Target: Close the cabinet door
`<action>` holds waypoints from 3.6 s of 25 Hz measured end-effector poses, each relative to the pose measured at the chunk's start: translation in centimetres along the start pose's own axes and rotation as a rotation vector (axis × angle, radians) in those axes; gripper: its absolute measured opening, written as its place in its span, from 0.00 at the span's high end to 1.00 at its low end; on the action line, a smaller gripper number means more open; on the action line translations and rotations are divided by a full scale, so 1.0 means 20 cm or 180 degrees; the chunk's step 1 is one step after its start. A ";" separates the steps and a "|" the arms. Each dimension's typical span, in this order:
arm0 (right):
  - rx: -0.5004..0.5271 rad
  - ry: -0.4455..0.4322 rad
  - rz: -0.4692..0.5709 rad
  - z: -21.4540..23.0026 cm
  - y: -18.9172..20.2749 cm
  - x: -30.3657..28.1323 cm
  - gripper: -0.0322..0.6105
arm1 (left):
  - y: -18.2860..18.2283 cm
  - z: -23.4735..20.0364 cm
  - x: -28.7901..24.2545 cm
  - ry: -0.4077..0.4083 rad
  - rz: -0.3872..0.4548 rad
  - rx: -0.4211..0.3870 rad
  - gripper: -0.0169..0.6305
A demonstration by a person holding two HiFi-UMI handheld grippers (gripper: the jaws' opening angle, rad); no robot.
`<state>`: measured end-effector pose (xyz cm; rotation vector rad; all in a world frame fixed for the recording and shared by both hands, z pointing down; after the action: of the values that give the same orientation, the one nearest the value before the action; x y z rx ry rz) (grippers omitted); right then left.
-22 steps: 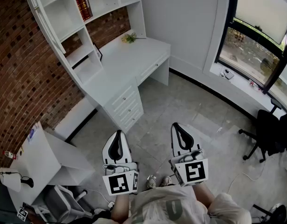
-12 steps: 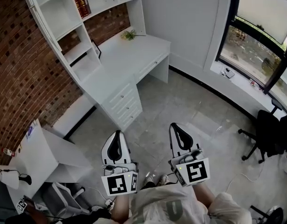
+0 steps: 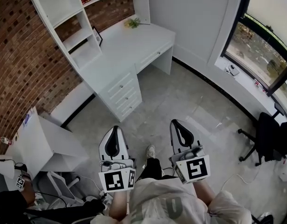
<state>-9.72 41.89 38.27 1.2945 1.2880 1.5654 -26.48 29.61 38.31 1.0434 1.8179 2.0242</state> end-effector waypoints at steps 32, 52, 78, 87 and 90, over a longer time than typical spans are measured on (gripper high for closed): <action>0.0221 0.0006 0.0123 0.91 0.64 -2.64 0.92 | 0.91 -0.81 -2.61 0.0252 0.0130 -0.0173 0.95; -0.0436 -0.1567 0.0370 0.91 0.76 -3.31 0.92 | 0.97 -0.99 -2.81 -0.1020 -0.0139 -0.0643 0.95; -0.1776 -0.4525 0.0962 -0.88 0.07 -3.02 0.92 | 0.19 -1.32 -1.61 -0.3489 0.0091 -0.1531 0.95; -0.1429 -0.4098 0.1487 -1.06 -0.29 -3.20 0.59 | 0.17 -1.32 -1.60 -0.3435 0.0146 -0.1574 0.95; -0.1344 -0.3973 0.1394 -1.14 -0.28 -3.24 0.59 | 0.17 -1.34 -1.62 -0.3390 0.0152 -0.1570 0.95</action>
<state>-16.91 -23.31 16.78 1.8212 -0.1011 0.8268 -19.11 -11.09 30.71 1.5427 0.7105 1.3278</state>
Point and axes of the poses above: the fingertips, and each gripper's own axes: x backward along the fingers, z to its right, y out of its underside, the point moved 4 cm from there along x, backward along the fingers, and after that the axes turned 12 degrees about z, right-handed, at the moved point
